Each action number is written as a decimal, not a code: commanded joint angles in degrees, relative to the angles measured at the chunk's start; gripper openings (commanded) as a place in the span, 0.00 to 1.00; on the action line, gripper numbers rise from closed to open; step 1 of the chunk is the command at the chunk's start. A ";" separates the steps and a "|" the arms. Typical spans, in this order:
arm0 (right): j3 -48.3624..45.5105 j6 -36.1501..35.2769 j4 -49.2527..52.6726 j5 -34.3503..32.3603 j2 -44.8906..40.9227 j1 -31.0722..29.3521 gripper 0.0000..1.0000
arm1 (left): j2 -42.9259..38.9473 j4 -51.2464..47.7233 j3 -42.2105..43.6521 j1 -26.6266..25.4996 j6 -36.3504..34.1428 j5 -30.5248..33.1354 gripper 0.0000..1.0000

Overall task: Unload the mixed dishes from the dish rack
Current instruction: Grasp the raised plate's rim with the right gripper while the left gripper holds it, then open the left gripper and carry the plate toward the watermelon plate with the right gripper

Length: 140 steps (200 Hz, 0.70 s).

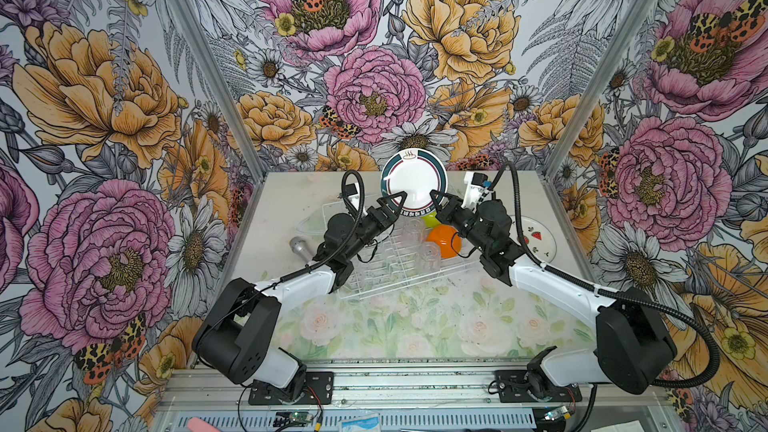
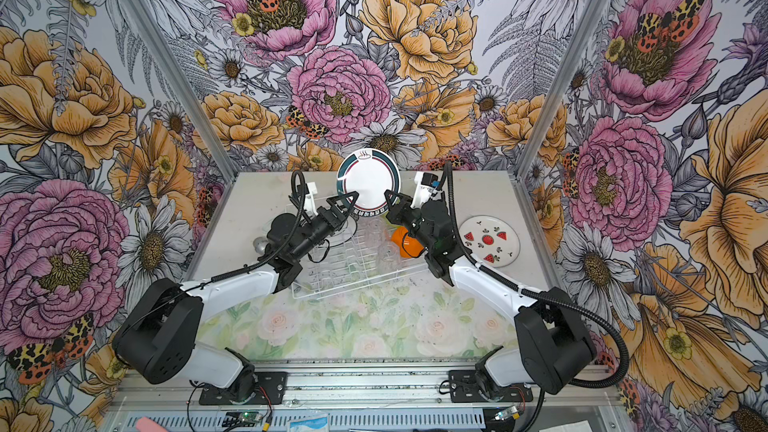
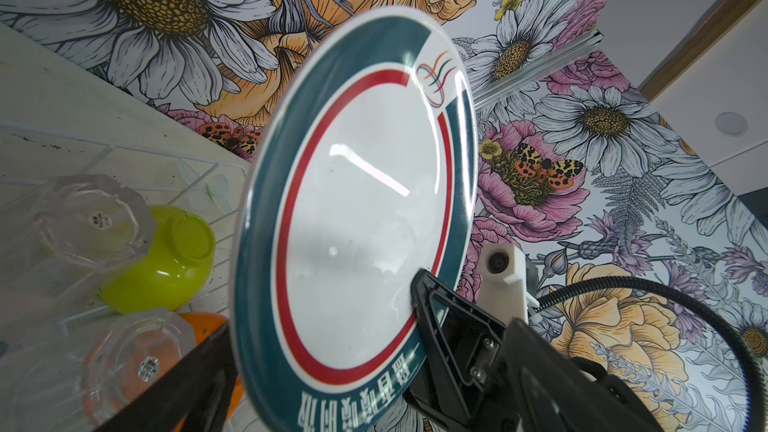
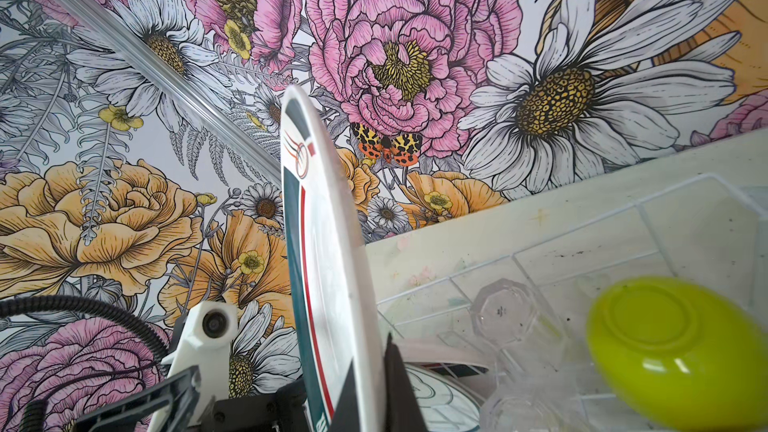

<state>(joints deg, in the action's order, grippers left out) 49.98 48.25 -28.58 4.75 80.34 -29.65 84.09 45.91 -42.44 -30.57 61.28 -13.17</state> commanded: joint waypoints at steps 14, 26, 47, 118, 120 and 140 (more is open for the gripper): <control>0.55 0.14 -3.14 0.25 -1.06 1.98 0.00 | -1.65 0.01 1.13 0.34 -2.13 -0.10 0.99; 0.63 -0.26 -2.53 0.01 -1.93 3.00 0.00 | -1.82 -0.23 1.13 0.32 -2.39 -0.21 0.99; 0.02 -0.45 -0.89 -1.13 -3.95 5.13 0.00 | -2.39 -1.23 1.00 0.28 -3.37 -0.42 0.99; -7.24 -0.25 5.67 -6.33 -13.32 13.22 0.00 | -6.43 -7.09 1.20 0.07 -8.14 1.96 0.99; -7.54 -0.32 5.84 -6.40 -13.64 13.52 0.00 | -6.52 -7.22 1.19 0.07 -8.24 1.95 0.99; -11.08 0.25 8.14 -7.02 -17.93 17.25 0.00 | -7.55 -8.49 1.13 -0.01 -9.56 2.27 0.99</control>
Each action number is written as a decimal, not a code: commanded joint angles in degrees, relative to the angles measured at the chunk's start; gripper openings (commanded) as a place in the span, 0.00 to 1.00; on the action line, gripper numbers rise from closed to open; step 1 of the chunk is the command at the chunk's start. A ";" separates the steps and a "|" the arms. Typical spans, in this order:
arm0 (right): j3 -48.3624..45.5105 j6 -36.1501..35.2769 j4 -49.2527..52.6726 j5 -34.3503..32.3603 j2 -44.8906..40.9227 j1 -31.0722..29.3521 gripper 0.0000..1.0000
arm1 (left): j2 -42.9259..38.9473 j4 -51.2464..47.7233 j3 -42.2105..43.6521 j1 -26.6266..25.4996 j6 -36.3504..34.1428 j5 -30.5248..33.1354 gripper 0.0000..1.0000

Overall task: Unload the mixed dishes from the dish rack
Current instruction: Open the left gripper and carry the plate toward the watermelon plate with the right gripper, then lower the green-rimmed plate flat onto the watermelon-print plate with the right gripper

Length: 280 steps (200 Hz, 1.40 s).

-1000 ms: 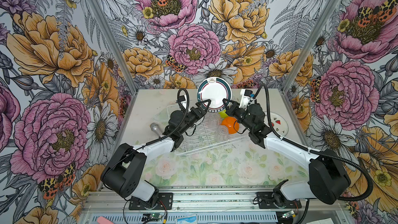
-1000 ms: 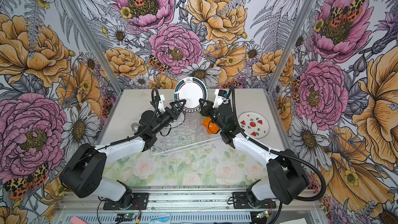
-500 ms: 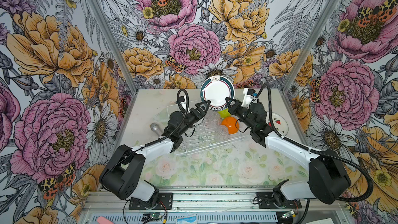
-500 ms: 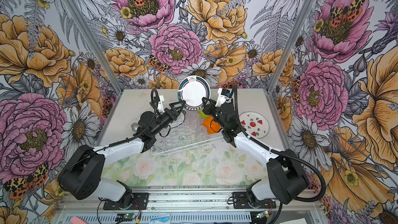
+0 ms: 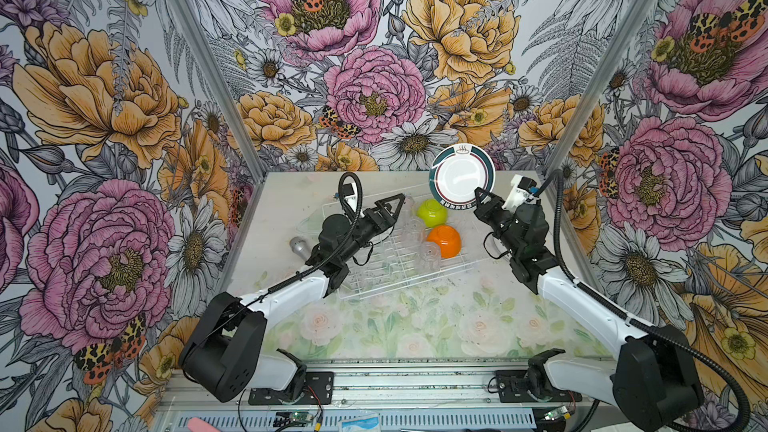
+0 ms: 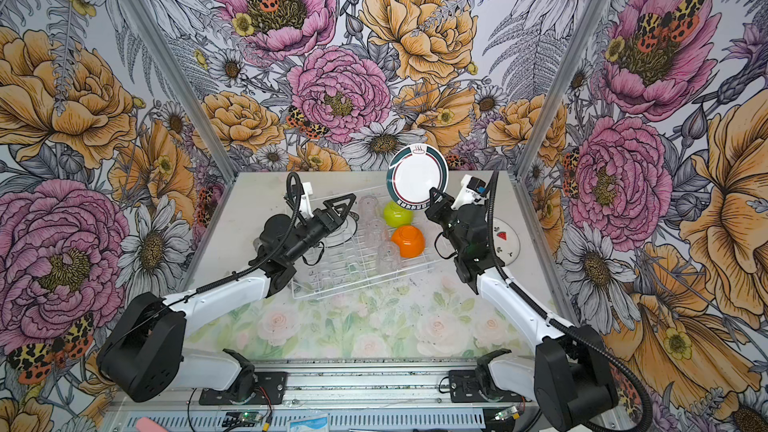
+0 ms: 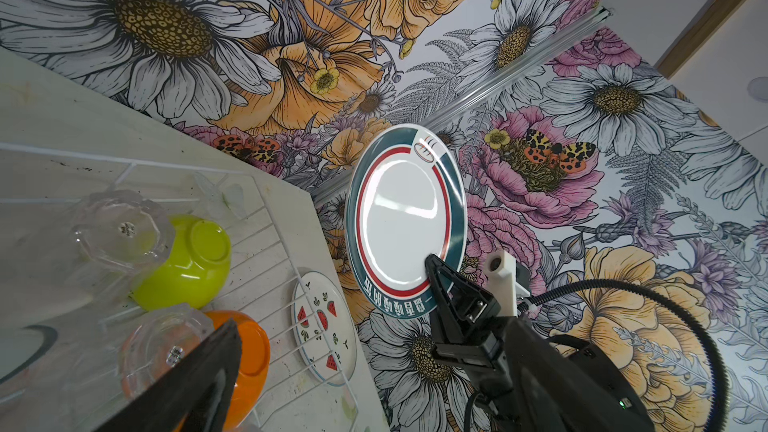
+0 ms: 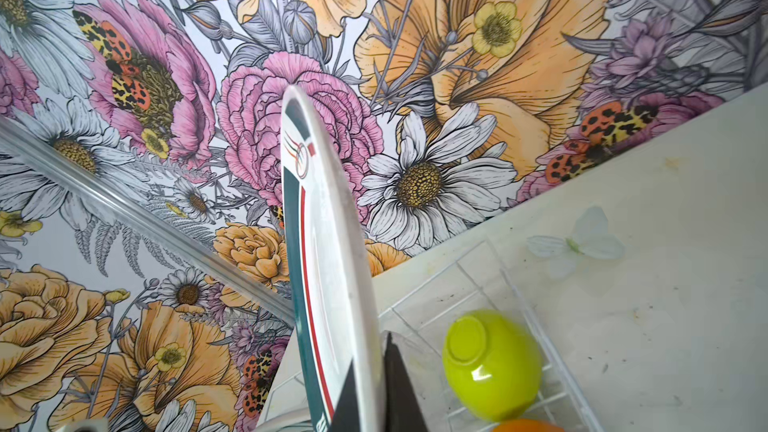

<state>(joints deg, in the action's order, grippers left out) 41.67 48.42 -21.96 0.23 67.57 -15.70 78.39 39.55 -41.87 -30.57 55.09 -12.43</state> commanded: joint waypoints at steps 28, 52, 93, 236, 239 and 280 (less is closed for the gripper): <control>-7.49 3.19 6.44 -4.77 -11.51 8.98 0.00 | -2.54 -3.08 0.69 -0.46 -4.55 2.41 0.99; -8.85 2.75 12.40 -5.94 -15.79 12.55 0.00 | -2.36 -3.16 0.42 -0.40 -4.73 2.08 0.99; -13.30 4.86 14.83 -4.53 -19.95 18.32 0.00 | -2.28 -3.24 0.21 -0.72 -4.89 2.13 0.98; -21.14 10.35 14.75 5.66 -14.51 29.71 0.00 | -1.40 -4.39 -0.91 -1.41 -5.26 2.10 0.99; -21.04 10.35 14.75 6.00 -14.06 29.80 0.00 | -1.40 -4.39 -0.93 -1.38 -5.26 2.14 0.99; -19.80 9.98 14.40 7.27 -10.90 30.47 0.00 | -1.05 -4.39 -1.20 -1.43 -5.26 2.05 0.99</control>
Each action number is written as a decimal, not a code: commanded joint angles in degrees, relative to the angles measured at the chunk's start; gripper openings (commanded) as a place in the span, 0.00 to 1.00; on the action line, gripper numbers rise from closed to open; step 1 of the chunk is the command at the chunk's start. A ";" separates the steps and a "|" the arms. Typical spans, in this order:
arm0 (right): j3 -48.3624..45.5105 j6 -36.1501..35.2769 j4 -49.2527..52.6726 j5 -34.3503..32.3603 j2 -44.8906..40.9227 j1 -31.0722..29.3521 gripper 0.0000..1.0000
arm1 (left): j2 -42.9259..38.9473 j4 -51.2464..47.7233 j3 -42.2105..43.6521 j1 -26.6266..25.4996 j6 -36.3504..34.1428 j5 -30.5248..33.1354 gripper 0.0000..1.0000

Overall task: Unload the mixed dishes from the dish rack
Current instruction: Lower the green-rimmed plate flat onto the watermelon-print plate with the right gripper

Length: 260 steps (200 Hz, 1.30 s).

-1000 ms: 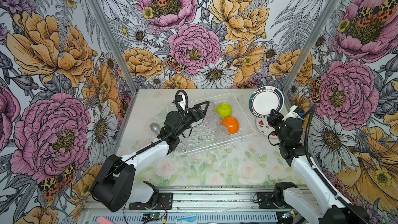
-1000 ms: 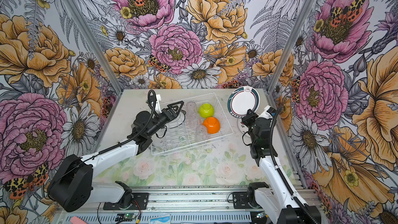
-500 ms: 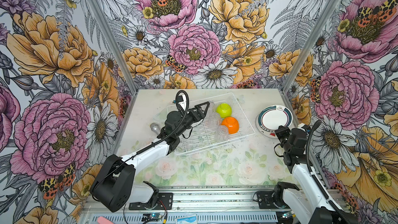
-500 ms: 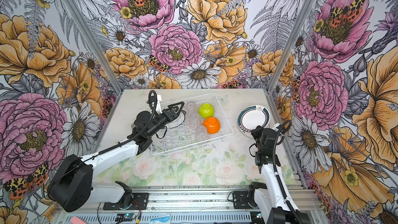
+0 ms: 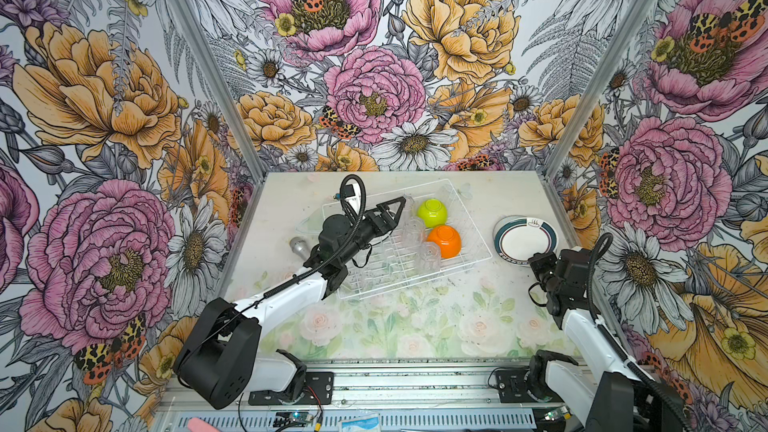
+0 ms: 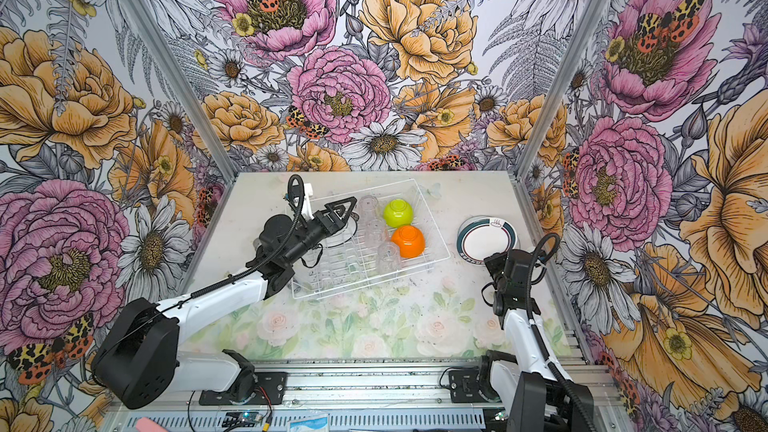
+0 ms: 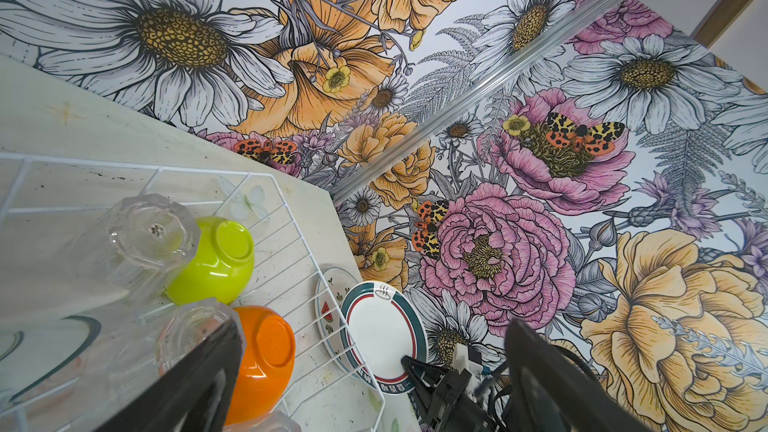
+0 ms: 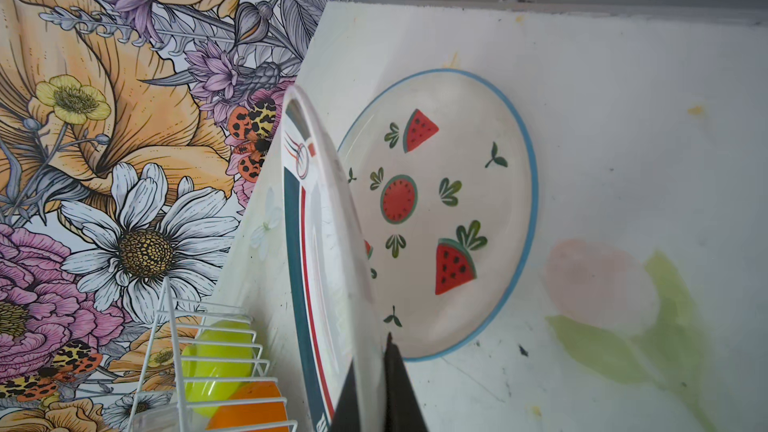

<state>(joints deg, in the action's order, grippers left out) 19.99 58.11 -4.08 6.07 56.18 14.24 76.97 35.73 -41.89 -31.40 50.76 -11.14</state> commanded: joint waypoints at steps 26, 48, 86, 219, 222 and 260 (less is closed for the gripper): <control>2.25 -0.53 -3.48 0.39 0.99 0.70 0.00 | 0.55 -0.59 -1.18 -0.60 -0.97 1.03 0.99; 2.71 -1.17 -3.48 -0.34 1.90 1.05 0.00 | 0.87 -0.57 -1.24 -0.59 -0.84 1.02 0.99; 3.69 -2.00 -4.07 -0.37 4.49 1.73 0.00 | 0.99 -0.31 -0.83 -0.59 -0.58 1.54 0.99; 7.34 -4.56 -9.15 3.38 14.73 3.99 0.00 | 3.80 -0.25 -2.88 -1.36 -0.46 1.28 0.98; 7.35 -4.50 -9.38 3.59 15.00 4.04 0.00 | 3.94 -0.30 -2.97 -1.38 -0.43 1.23 0.99; 7.69 -4.10 -10.34 4.43 17.49 4.44 0.00 | 4.68 -0.57 -4.27 -1.51 -0.23 0.30 0.99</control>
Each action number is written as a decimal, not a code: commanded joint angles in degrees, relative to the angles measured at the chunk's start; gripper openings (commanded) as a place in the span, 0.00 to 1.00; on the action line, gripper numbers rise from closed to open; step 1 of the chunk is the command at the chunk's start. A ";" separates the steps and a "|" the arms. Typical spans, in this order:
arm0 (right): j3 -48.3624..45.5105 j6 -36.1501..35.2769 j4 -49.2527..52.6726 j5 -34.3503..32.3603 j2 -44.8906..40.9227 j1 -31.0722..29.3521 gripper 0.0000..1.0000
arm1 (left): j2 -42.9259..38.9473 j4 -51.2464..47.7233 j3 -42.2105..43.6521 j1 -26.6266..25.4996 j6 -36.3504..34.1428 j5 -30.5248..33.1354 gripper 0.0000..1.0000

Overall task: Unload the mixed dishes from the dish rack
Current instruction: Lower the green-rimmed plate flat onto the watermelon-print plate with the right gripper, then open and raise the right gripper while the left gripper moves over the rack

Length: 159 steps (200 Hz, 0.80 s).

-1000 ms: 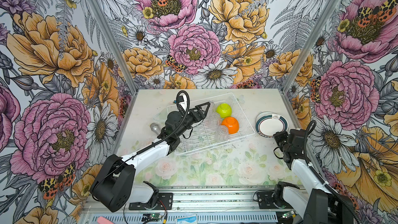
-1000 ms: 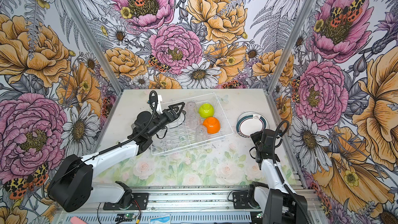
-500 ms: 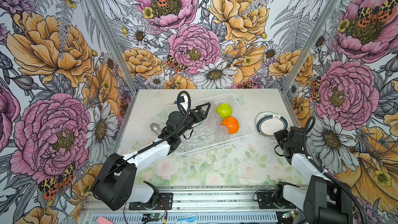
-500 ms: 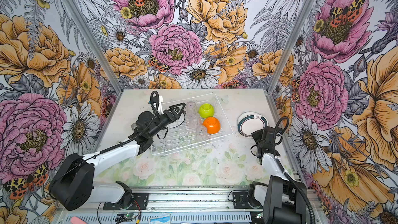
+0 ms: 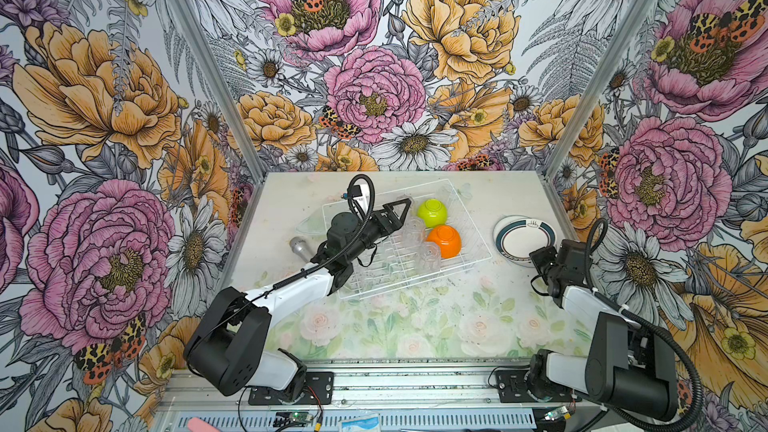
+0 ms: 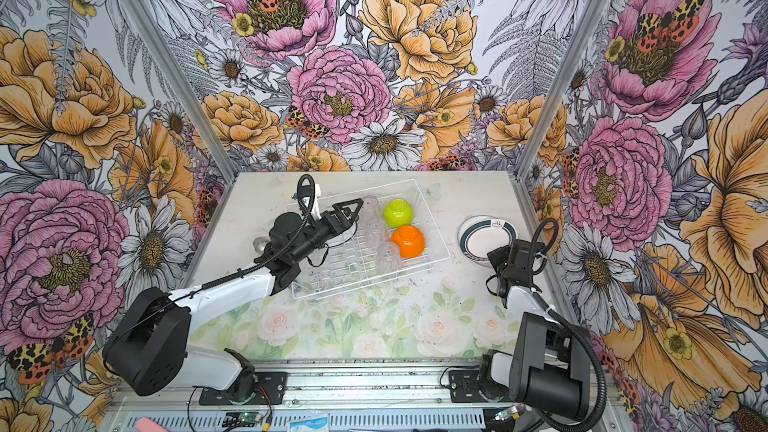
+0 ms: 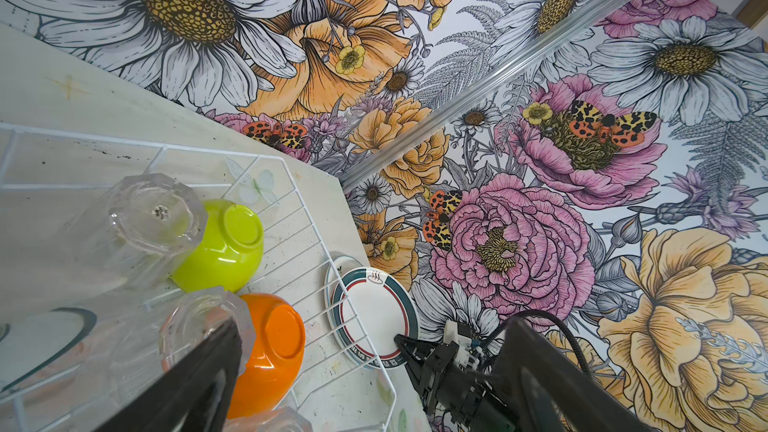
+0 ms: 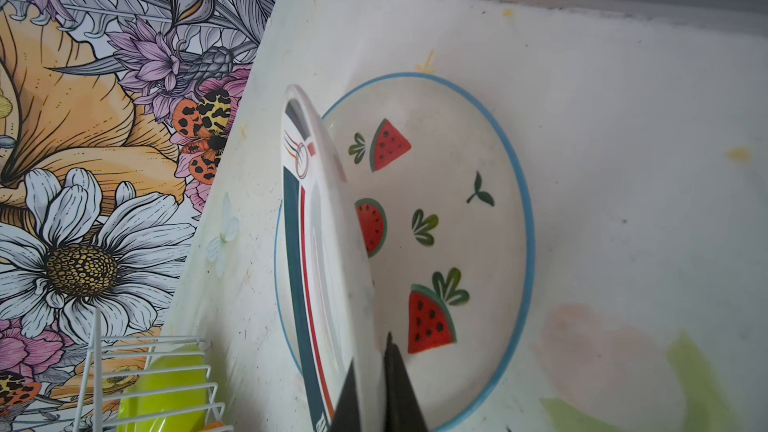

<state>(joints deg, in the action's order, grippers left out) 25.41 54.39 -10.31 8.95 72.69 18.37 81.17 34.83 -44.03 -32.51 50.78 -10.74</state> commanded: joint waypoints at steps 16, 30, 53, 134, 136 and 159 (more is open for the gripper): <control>2.28 -0.35 -4.12 1.70 1.89 0.44 0.00 | 0.18 -0.23 -2.56 -0.37 -0.41 0.02 0.98; 2.36 -0.45 -4.11 2.03 2.45 0.54 0.00 | -0.45 -1.41 -3.29 -0.25 -0.75 0.11 0.99; 2.54 -0.51 -4.11 2.04 3.68 0.68 0.00 | -1.90 -4.34 -4.88 0.13 -2.08 0.35 0.99; 3.58 0.81 -4.07 3.97 9.23 1.32 0.42 | -6.35 -11.45 -6.71 2.58 -5.43 1.43 0.99; 3.52 0.80 -4.08 4.04 9.23 1.32 0.43 | -6.43 -11.54 -6.73 2.62 -5.48 1.43 0.99; 3.16 0.72 -3.92 4.16 8.99 1.49 0.57 | -7.14 -12.42 -6.35 2.91 -5.72 1.77 0.99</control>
<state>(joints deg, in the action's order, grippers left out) 28.08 55.59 -13.04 12.51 81.69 19.55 75.48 24.21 -50.04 -30.17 46.89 -10.28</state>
